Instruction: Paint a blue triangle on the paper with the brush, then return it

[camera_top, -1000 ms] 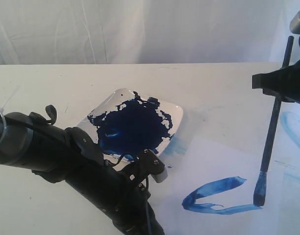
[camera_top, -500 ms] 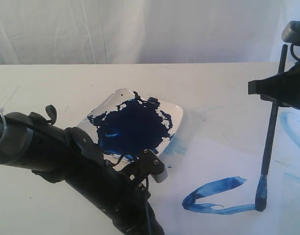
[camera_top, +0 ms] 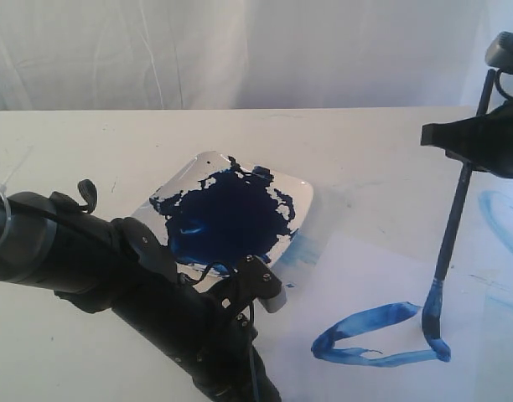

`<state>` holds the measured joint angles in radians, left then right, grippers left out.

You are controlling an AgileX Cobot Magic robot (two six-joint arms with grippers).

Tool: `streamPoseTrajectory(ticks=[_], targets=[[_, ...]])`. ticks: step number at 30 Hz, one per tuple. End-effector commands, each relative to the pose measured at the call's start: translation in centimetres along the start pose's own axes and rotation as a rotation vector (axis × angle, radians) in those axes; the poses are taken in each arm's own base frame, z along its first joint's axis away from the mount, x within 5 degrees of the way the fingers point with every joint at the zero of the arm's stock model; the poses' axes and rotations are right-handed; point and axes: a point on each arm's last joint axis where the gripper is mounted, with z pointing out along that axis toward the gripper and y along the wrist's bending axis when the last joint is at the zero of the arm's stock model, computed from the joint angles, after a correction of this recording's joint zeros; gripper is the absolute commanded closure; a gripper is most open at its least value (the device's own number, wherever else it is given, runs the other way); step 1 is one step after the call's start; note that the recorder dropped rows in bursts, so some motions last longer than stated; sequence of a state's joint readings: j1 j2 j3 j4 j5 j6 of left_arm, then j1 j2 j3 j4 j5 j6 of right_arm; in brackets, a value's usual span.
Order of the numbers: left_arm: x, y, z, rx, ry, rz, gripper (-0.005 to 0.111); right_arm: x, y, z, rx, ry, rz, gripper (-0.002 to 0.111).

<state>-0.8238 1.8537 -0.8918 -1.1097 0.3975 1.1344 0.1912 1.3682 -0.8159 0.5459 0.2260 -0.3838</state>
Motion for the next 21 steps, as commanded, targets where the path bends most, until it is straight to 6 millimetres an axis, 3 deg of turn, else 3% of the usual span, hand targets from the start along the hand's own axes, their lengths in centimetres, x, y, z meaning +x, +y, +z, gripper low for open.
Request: streamPoseTrajectory(ticks=[1, 21], targets=[[0.22, 0.01, 0.19, -0.005, 0.005, -0.009, 0.107, -0.43, -0.31, 0.51, 0.024, -0.057, 0.048, 0.108], [0.16, 0.24, 0.18, -0.029, -0.002, -0.01, 0.107, -1.11, -0.47, 0.83, 0.039, -0.105, 0.092, 0.108]])
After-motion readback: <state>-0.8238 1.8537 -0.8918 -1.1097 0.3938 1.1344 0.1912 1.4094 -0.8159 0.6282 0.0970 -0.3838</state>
